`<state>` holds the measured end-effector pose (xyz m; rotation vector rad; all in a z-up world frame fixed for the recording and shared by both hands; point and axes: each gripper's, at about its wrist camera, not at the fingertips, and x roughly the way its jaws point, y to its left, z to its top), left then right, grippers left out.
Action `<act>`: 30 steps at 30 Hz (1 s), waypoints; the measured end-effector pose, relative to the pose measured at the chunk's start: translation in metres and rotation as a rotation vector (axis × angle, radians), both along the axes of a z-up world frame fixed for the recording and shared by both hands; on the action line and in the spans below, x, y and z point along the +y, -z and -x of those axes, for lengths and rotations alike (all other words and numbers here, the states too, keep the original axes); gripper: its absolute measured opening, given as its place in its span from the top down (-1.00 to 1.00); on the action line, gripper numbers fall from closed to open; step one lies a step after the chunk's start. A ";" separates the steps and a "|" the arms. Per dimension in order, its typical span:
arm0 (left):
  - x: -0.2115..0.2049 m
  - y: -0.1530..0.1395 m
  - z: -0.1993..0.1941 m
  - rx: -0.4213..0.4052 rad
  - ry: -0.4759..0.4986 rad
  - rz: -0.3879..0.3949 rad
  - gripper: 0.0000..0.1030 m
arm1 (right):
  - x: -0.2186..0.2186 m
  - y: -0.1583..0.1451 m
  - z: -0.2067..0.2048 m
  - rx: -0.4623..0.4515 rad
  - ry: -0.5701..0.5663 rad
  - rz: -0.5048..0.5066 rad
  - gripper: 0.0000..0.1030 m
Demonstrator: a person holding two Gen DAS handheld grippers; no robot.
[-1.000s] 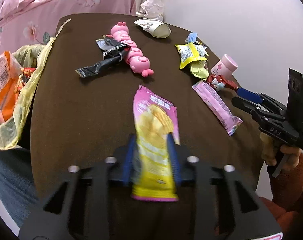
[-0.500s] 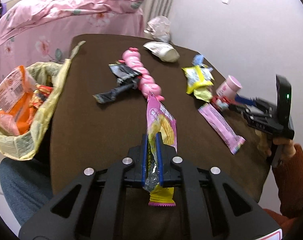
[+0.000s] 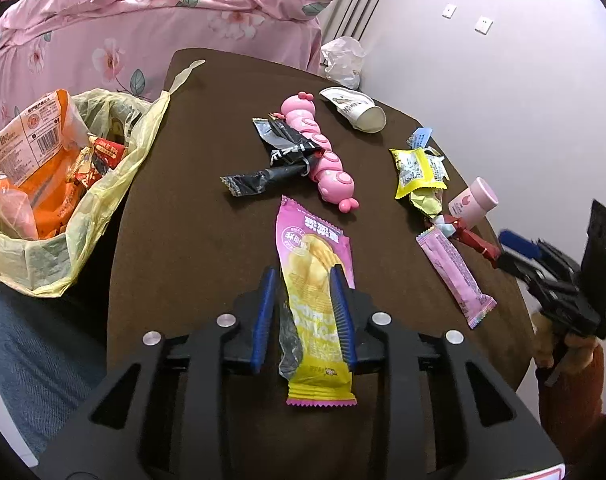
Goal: Collect trash
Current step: 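Lift the yellow chip bag with the left tool while the right tool grasps a red wrapper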
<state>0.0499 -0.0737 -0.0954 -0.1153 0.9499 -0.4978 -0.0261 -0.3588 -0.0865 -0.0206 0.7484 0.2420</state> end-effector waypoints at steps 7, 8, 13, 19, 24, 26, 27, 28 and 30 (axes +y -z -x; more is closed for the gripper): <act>0.010 -0.006 0.005 -0.016 0.000 0.025 0.26 | -0.001 0.022 -0.049 0.080 -0.024 0.040 0.40; 0.010 -0.008 0.007 -0.024 0.009 0.028 0.23 | -0.001 0.024 -0.052 0.093 -0.019 0.046 0.49; 0.003 -0.004 0.020 0.006 0.048 -0.017 0.20 | 0.004 0.007 -0.029 0.004 0.009 0.026 0.51; -0.004 0.007 0.030 0.074 0.062 -0.046 0.22 | -0.007 -0.010 0.004 -0.073 0.089 -0.033 0.51; -0.011 0.006 0.026 0.051 0.046 -0.058 0.76 | -0.002 -0.022 0.017 -0.117 0.100 -0.016 0.51; -0.012 0.002 0.027 0.030 0.049 -0.056 0.84 | 0.004 -0.031 0.021 -0.151 0.082 -0.004 0.51; -0.011 -0.002 0.028 0.011 0.051 -0.056 0.87 | 0.008 -0.037 0.024 -0.169 0.069 -0.003 0.51; -0.011 -0.005 0.029 -0.008 0.050 -0.057 0.88 | 0.009 -0.041 0.025 -0.180 0.063 -0.001 0.51; -0.007 -0.017 0.033 -0.059 0.041 -0.053 0.88 | 0.017 -0.052 0.028 -0.207 0.046 0.005 0.51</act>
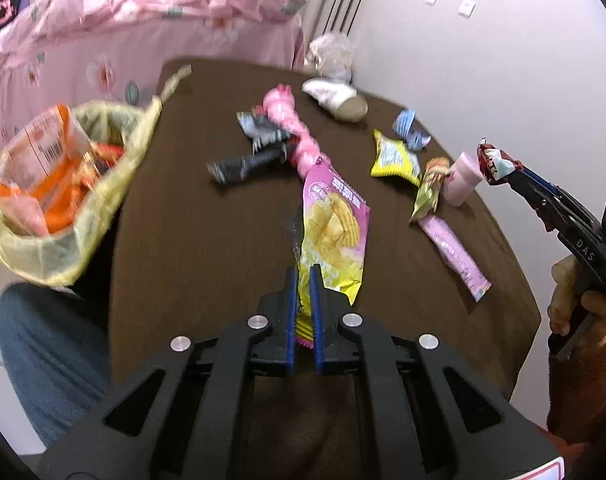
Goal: Collect trash
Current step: 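Lift the yellow chip bag with the left tool while the right tool grasps a red wrapper, then carry the chip bag and red wrapper to the yellow bag and release both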
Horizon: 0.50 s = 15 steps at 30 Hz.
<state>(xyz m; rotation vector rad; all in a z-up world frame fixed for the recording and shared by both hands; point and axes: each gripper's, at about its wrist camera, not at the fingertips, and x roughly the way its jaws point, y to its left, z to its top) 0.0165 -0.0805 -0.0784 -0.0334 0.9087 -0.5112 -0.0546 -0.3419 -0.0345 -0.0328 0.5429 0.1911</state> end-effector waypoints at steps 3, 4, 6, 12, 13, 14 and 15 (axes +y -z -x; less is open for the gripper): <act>0.010 -0.015 0.006 -0.058 -0.019 0.014 0.88 | 0.011 -0.012 0.004 -0.030 -0.021 0.015 0.51; 0.014 -0.021 0.008 -0.080 -0.029 0.017 0.88 | 0.016 -0.017 0.005 -0.041 -0.030 0.020 0.51; 0.022 -0.029 0.011 -0.113 -0.051 0.019 0.89 | 0.023 -0.024 0.008 -0.059 -0.046 0.025 0.51; 0.058 -0.057 0.016 -0.220 -0.155 0.023 0.88 | 0.052 -0.048 0.016 -0.132 -0.103 0.065 0.51; 0.066 -0.062 0.015 -0.238 -0.177 0.026 0.89 | 0.055 -0.050 0.015 -0.135 -0.112 0.070 0.51; 0.073 -0.066 0.015 -0.253 -0.195 0.027 0.89 | 0.061 -0.053 0.014 -0.139 -0.127 0.076 0.51; 0.080 -0.069 0.013 -0.268 -0.213 0.028 0.88 | 0.068 -0.057 0.012 -0.142 -0.144 0.080 0.51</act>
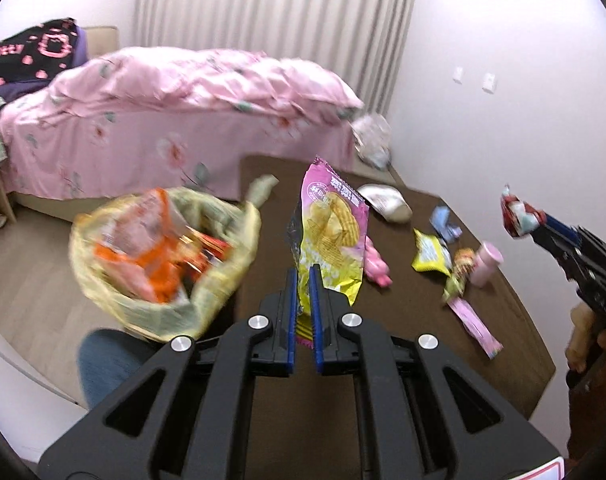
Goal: Collect trash
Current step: 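Carry the chip bag and red wrapper to the yellow bag and release both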
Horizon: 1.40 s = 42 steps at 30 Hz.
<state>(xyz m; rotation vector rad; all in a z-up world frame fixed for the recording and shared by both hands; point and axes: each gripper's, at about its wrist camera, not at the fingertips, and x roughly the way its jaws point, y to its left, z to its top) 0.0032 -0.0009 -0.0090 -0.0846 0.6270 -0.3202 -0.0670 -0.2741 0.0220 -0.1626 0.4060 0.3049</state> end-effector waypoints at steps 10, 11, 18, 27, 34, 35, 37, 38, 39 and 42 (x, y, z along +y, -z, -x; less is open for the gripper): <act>0.069 -0.002 -0.040 -0.073 -0.302 -0.027 0.88 | 0.051 -0.014 -0.038 0.036 -0.096 -0.013 0.51; 0.076 0.001 -0.043 -0.064 -0.318 -0.020 0.89 | 0.054 -0.015 -0.041 0.039 -0.103 -0.015 0.51; 0.109 0.030 -0.059 0.001 -0.428 0.015 0.88 | 0.080 -0.015 -0.071 0.081 -0.152 -0.035 0.51; 0.113 0.054 -0.077 0.062 -0.427 0.018 0.88 | 0.112 0.002 -0.122 0.177 -0.197 -0.061 0.51; 0.077 0.093 -0.115 0.193 -0.270 -0.051 0.88 | 0.151 0.012 -0.159 0.206 -0.238 -0.003 0.51; 0.071 0.101 -0.120 0.213 -0.262 -0.080 0.88 | 0.155 0.013 -0.164 0.207 -0.246 0.009 0.51; 0.066 0.111 -0.127 0.236 -0.262 -0.108 0.88 | 0.162 0.015 -0.175 0.215 -0.260 0.021 0.50; 0.066 0.116 -0.130 0.249 -0.262 -0.105 0.88 | 0.167 0.017 -0.182 0.225 -0.269 0.029 0.50; 0.066 0.119 -0.132 0.257 -0.265 -0.101 0.88 | 0.171 0.020 -0.189 0.235 -0.277 0.036 0.50; 0.068 0.126 -0.133 0.272 -0.277 -0.111 0.88 | 0.185 0.029 -0.211 0.267 -0.295 0.055 0.50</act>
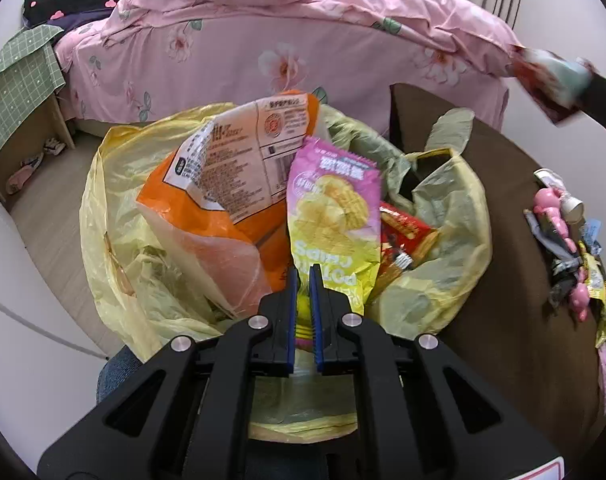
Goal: Collect trash
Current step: 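Carry the chip bag and red wrapper to the yellow bag and release both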
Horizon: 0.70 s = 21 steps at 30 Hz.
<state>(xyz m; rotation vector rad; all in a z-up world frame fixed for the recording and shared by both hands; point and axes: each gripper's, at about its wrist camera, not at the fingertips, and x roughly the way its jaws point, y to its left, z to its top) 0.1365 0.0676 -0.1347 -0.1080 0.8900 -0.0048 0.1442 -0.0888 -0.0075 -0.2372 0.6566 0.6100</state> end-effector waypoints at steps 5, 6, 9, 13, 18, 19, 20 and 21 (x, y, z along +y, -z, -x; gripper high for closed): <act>0.006 0.002 0.000 0.005 -0.016 0.011 0.88 | 0.025 0.022 -0.035 0.082 -0.032 -0.008 0.50; 0.009 0.001 0.000 0.005 -0.022 0.019 0.88 | 0.028 0.026 -0.038 0.095 -0.035 -0.011 0.50; 0.012 -0.001 0.001 -0.001 -0.033 0.037 0.88 | 0.038 0.038 -0.051 0.140 -0.045 -0.017 0.50; 0.012 0.000 0.003 0.009 -0.038 0.038 0.88 | 0.044 0.054 -0.066 0.207 -0.049 -0.035 0.50; 0.017 0.003 0.002 0.017 -0.066 0.044 0.88 | 0.046 0.072 -0.078 0.291 -0.045 -0.062 0.50; 0.020 0.002 0.002 0.015 -0.081 0.055 0.88 | 0.046 0.076 -0.080 0.310 -0.040 -0.063 0.50; 0.025 0.002 0.003 0.008 -0.101 0.080 0.88 | 0.047 0.078 -0.081 0.313 -0.036 -0.062 0.50; 0.030 0.000 0.004 0.000 -0.120 0.109 0.88 | 0.047 0.079 -0.082 0.311 -0.033 -0.060 0.50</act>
